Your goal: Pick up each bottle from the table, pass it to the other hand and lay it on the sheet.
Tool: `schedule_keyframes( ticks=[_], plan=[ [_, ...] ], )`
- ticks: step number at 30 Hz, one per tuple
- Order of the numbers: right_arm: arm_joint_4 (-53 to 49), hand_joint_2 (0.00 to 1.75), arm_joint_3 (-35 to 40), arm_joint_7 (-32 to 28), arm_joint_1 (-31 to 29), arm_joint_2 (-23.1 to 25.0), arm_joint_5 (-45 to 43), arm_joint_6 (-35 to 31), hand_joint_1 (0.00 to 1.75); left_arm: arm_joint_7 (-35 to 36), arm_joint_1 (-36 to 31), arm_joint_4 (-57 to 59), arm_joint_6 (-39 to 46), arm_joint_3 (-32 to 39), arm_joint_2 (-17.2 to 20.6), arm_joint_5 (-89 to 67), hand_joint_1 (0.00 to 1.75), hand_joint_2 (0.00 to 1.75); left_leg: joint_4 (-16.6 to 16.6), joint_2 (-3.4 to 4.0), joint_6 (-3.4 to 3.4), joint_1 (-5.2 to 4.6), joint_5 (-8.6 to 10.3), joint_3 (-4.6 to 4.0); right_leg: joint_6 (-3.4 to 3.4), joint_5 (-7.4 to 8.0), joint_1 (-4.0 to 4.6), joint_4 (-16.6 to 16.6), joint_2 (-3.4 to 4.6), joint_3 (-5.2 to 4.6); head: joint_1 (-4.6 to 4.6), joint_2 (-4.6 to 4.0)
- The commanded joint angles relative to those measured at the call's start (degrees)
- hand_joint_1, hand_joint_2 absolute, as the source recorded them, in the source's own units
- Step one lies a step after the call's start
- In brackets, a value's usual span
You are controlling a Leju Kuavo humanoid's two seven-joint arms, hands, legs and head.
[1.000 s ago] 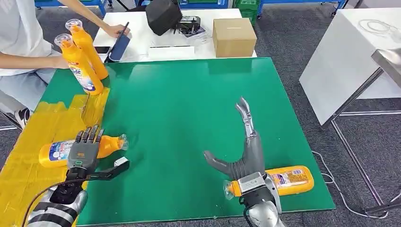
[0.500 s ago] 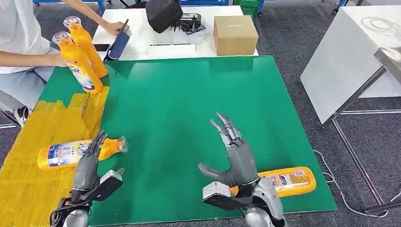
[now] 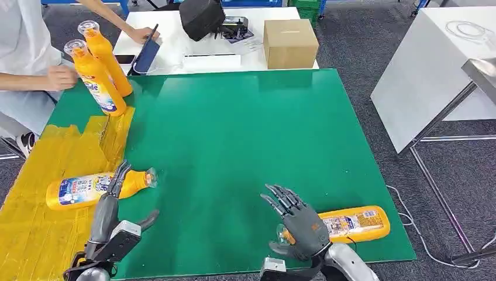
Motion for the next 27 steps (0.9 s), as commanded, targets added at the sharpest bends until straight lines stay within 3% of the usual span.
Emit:
schedule_keyframes(
  ticks=[1, 8, 27],
  plan=[
    [2.8, 1.75, -1.1, 3.3, 2.7, -6.2, 0.1, 0.2, 0.0, -0.1, -0.7, 1.4, -0.6, 0.7, -2.0, 0.9, 0.0, 1.75, 0.0, -0.06, 0.0, 0.04, -0.04, 0.14, -0.08, -0.03, 0.06, -0.1, -0.14, 0.22, -0.02, 0.0],
    [6.0, 1.75, -5.8, 10.7, 3.9, -6.9, 3.9, -1.5, 0.0, 0.2, -0.9, 1.5, -0.8, -0.5, -2.2, 1.4, 0.0, 1.75, -0.1, -0.04, 0.0, 0.03, -0.02, 0.15, -0.08, -0.02, 0.05, -0.1, -0.13, 0.19, -0.02, 0.0],
    [14.2, 1.75, -14.7, 14.6, 2.8, -4.2, 11.3, 1.7, 0.0, 2.1, -1.2, 1.2, -1.3, -1.3, -1.8, 1.3, 0.0, 1.75, -0.1, 0.08, -0.02, 0.08, -0.03, 0.2, -0.1, 0.01, 0.11, -0.2, -0.02, 0.25, -0.02, 0.0]
  ],
)
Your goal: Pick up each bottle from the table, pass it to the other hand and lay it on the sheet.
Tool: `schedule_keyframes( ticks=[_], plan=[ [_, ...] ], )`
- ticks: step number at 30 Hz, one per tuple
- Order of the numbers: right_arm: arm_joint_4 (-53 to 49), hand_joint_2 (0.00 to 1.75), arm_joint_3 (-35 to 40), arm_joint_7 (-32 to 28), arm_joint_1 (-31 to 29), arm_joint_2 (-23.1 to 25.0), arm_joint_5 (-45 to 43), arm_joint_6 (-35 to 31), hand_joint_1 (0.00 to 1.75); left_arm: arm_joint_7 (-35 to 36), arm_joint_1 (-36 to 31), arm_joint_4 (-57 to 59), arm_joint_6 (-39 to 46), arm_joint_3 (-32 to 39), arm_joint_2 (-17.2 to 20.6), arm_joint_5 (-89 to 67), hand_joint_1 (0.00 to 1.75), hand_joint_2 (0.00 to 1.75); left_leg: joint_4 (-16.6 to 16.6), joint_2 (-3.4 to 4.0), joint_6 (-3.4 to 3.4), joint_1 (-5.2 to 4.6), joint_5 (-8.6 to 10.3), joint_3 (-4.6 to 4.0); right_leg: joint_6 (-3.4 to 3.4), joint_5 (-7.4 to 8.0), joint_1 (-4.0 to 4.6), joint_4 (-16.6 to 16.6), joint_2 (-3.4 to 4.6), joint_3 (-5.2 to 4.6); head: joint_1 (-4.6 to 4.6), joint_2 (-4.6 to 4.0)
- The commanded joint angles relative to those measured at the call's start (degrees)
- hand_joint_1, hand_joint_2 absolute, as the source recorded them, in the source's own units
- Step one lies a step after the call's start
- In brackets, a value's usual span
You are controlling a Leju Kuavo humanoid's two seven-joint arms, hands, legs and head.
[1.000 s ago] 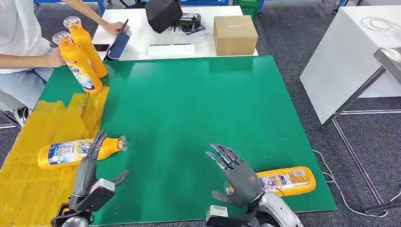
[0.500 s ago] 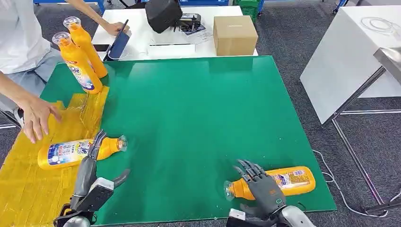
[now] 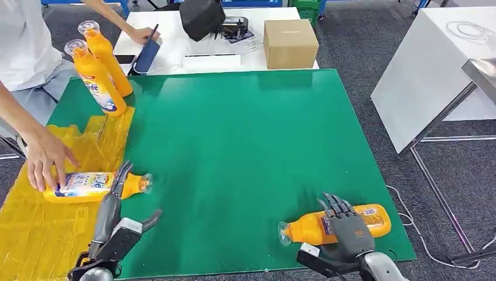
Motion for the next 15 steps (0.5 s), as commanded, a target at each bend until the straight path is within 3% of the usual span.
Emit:
schedule_keyframes(
  ticks=[1, 15],
  plan=[
    [9.2, 1.75, -5.2, 0.1, -1.5, 2.2, 1.8, 2.8, 0.0, 0.8, -1.3, 1.6, -0.5, -1.2, 0.1, 0.2, 0.0, 1.75, -0.1, 0.03, -0.02, 0.07, -0.02, 0.17, -0.09, 0.01, 0.09, -0.2, -0.05, 0.22, -0.02, 0.0],
    [9.1, 1.75, -6.0, 1.9, -0.6, 0.8, 3.4, 4.6, 0.0, 1.3, -1.4, 2.0, -0.9, -1.4, 0.0, 0.0, 0.0, 1.75, -0.1, -0.06, 0.0, 0.05, 0.01, 0.33, -0.07, 0.01, 0.03, -0.1, -0.12, 0.27, 0.0, 0.0]
  ],
)
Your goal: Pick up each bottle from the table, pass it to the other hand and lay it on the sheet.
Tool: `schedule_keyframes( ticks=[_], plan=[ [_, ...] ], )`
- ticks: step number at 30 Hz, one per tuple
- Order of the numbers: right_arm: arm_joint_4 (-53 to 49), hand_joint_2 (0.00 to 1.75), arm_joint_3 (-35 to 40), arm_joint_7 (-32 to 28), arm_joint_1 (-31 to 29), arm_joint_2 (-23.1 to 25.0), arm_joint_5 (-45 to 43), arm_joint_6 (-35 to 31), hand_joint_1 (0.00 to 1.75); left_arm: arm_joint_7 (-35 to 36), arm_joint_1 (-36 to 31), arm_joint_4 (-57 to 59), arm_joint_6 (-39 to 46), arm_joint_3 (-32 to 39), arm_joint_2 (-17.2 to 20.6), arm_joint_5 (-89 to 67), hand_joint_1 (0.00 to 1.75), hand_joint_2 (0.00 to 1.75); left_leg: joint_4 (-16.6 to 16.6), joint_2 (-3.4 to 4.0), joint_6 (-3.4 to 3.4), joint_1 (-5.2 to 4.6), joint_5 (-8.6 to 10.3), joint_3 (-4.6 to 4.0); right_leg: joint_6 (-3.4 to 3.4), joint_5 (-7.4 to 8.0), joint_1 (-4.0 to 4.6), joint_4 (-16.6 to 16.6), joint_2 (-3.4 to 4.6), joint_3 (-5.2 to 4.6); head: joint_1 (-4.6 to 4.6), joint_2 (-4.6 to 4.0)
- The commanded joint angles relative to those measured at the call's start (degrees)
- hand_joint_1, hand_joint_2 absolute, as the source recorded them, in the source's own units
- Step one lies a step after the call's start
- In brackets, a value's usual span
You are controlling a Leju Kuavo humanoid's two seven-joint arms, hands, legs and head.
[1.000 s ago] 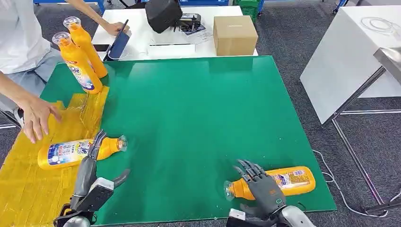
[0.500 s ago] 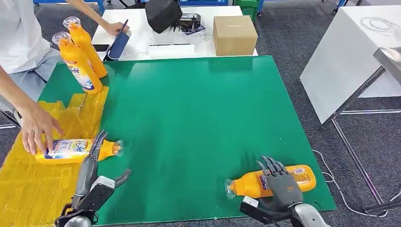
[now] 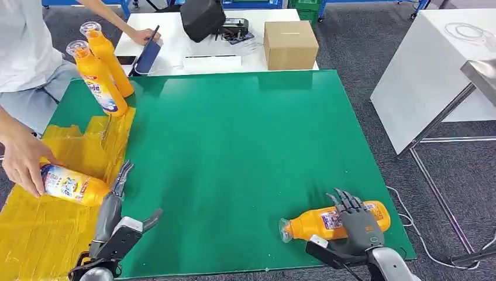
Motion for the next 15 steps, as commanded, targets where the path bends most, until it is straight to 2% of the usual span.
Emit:
schedule_keyframes(
  ticks=[1, 15],
  plan=[
    [5.5, 1.75, -1.8, 1.8, 0.3, 0.0, 1.5, 2.1, 0.0, 0.7, -1.4, 2.1, -0.8, -0.9, 0.1, 0.0, 0.0, 1.75, 0.0, -0.05, -0.01, 0.03, 0.01, 0.1, -0.05, 0.01, 0.05, -0.1, -0.09, 0.11, 0.0, 0.0],
    [5.6, 1.75, -3.4, 4.3, 1.2, -1.8, 1.8, 5.6, 0.0, 0.9, -1.9, 2.6, -2.1, -1.1, -0.2, 0.6, 0.0, 1.75, -0.1, -0.08, 0.11, 0.04, -0.07, 0.28, -0.06, -0.01, 0.07, -0.2, -0.17, -0.13, 0.0, 0.0]
  ],
)
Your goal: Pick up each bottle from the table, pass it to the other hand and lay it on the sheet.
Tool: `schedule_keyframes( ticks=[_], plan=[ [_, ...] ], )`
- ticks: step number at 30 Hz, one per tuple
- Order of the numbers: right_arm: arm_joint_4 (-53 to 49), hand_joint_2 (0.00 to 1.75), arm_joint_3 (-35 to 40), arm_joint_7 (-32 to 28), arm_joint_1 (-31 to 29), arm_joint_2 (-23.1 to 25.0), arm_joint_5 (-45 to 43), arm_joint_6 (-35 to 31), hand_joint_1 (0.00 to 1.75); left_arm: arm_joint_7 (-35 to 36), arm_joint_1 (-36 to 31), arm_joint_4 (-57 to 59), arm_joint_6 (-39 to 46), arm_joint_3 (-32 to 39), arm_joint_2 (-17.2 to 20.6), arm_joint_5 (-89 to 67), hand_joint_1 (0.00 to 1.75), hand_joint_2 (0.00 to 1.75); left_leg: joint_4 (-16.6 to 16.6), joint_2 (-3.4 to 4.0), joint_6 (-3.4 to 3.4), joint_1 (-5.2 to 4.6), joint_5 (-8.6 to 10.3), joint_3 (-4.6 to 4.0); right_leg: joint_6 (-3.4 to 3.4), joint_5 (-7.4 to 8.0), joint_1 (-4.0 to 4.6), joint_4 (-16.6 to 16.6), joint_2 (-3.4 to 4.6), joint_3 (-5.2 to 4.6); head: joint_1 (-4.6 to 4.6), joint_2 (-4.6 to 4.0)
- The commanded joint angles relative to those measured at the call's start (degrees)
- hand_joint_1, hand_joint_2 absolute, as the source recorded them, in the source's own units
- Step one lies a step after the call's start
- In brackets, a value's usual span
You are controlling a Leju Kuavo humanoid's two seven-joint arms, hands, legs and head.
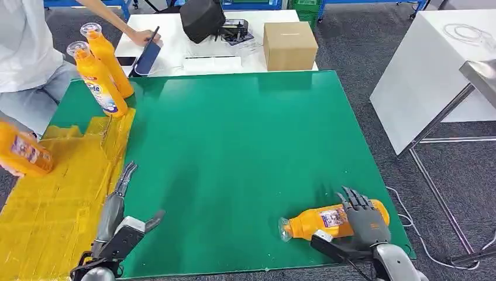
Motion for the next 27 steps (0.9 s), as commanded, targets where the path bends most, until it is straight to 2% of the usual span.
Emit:
schedule_keyframes(
  ticks=[1, 13, 14, 15, 16, 17, 27],
  plan=[
    [5.5, 1.75, -1.4, 1.2, 1.1, -0.6, 0.3, 1.8, 0.0, 0.4, -1.8, 2.5, -0.6, -0.7, -0.2, 0.6, 0.0, 1.75, 0.0, -0.11, 0.0, 0.03, 0.02, 0.04, -0.04, 0.0, 0.03, -0.1, -0.15, 0.12, 0.0, 0.0],
    [7.1, 1.75, -0.4, 1.3, 0.7, -1.6, -0.1, 3.6, 0.03, 0.5, -2.5, 3.4, -0.7, -1.4, -0.1, 0.7, 0.0, 1.75, -0.1, -0.11, -0.01, 0.05, 0.02, 0.08, -0.06, 0.01, 0.06, -0.2, -0.16, 0.2, -0.02, 0.0],
    [7.3, 1.75, -0.3, 1.3, 0.8, -1.8, -0.2, 3.6, 1.01, 0.5, -2.6, 3.5, -0.7, -1.5, -0.1, 0.7, 0.0, 1.75, -0.1, -0.15, -0.01, 0.08, 0.04, 0.09, -0.09, 0.02, 0.09, -0.2, -0.24, 0.25, 0.0, 0.0],
    [7.6, 1.75, -0.2, 1.3, 0.9, -2.0, -0.3, 3.8, 1.66, 0.5, -2.6, 3.5, -0.6, -1.5, -0.1, 0.7, 0.0, 1.75, -0.1, -0.17, -0.01, 0.06, 0.04, 0.09, -0.07, 0.02, 0.08, -0.2, -0.24, 0.24, 0.0, 0.0],
    [7.7, 1.75, -0.1, 1.4, 1.0, -2.1, -0.3, 3.8, 1.45, 0.5, -2.7, 3.6, -0.6, -1.6, -0.1, 0.7, 0.0, 1.75, -0.1, -0.12, 0.0, 0.06, 0.03, 0.11, -0.05, 0.02, 0.07, -0.2, -0.17, 0.22, 0.0, 0.0],
    [7.9, 1.75, -0.1, 1.3, 1.0, -2.2, -0.6, 4.0, 1.75, 0.5, -2.9, 3.7, -0.7, -1.6, 0.0, 0.7, 0.0, 1.75, -0.1, -0.14, 0.0, 0.07, 0.05, 0.12, -0.08, 0.04, 0.1, -0.3, -0.22, 0.27, 0.02, 0.0],
    [7.6, 1.75, 1.4, 1.2, -0.9, -1.0, 0.0, 2.9, 1.75, 1.0, -2.9, 3.1, -0.9, -1.7, 0.1, 1.0, 0.0, 1.75, -0.1, -0.06, -0.05, 0.13, 0.0, 0.2, -0.16, 0.02, 0.15, -0.3, -0.17, 0.37, 0.0, 0.0]
  ],
)
